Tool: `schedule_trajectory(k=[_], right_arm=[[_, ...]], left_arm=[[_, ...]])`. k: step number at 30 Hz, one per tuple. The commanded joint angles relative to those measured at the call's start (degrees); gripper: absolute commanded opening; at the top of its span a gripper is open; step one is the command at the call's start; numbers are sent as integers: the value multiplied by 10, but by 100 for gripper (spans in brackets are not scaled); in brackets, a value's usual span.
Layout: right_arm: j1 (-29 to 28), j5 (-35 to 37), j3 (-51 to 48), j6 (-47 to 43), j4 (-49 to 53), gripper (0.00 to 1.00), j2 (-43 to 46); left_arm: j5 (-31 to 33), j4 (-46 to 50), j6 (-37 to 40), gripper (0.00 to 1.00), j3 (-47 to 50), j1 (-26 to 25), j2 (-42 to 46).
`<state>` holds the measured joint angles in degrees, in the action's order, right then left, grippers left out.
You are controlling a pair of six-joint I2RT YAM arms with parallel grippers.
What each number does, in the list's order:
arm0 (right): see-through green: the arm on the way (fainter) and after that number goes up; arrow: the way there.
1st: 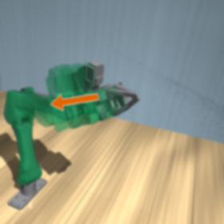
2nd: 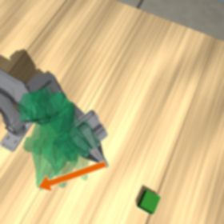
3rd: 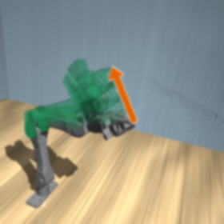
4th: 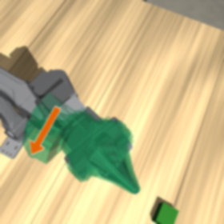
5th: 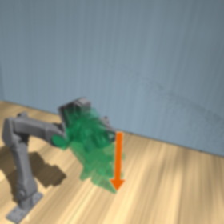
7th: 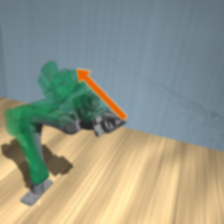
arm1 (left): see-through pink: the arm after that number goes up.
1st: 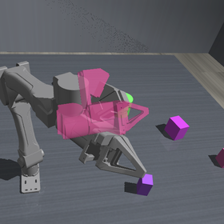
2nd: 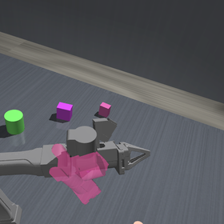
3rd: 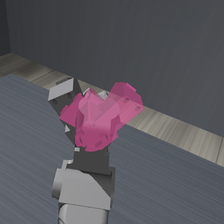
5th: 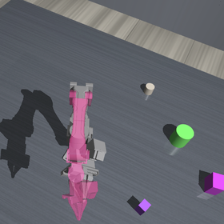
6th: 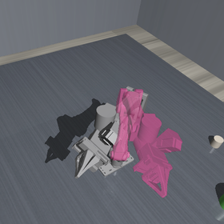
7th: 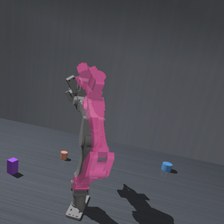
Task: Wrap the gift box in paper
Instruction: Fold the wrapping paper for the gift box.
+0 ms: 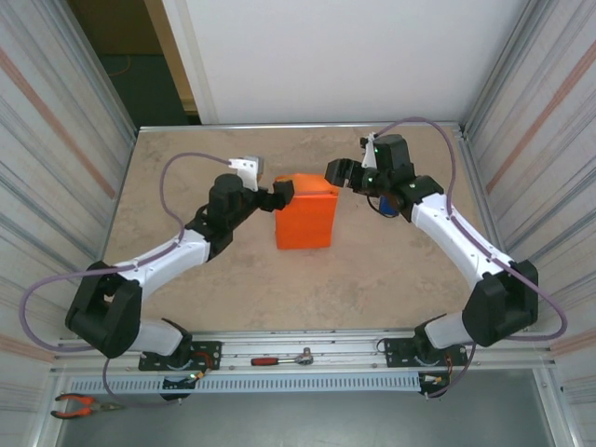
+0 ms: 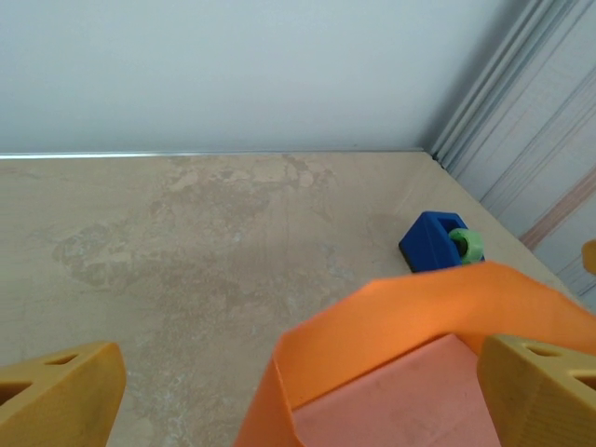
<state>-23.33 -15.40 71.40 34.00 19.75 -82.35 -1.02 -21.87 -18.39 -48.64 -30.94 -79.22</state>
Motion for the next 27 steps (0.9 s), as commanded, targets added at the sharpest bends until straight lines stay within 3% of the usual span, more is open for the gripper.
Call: schedule_trajectory(k=[1, 5, 9, 16, 24, 27], right_arm=[[1, -13, 46, -9, 113, 77, -42], [1, -24, 92, -24, 174, 74, -86], [-2, -22, 103, -35, 198, 71, -98], [-1, -25, 115, -52, 220, 68, -107], [-2, -33, 150, -69, 244, 59, -138], [-2, -39, 162, -74, 249, 43, -145]], left_arm=[[-18, 122, -28, 97, -73, 19, 28], [-51, 300, -43, 93, -180, 38, -2], [-92, 402, -33, 89, -244, 40, -31], [-107, 497, -11, 80, -298, 36, -73], [-137, 515, 5, 45, -326, 20, -116], [-149, 515, 9, 24, -337, 16, -131]])
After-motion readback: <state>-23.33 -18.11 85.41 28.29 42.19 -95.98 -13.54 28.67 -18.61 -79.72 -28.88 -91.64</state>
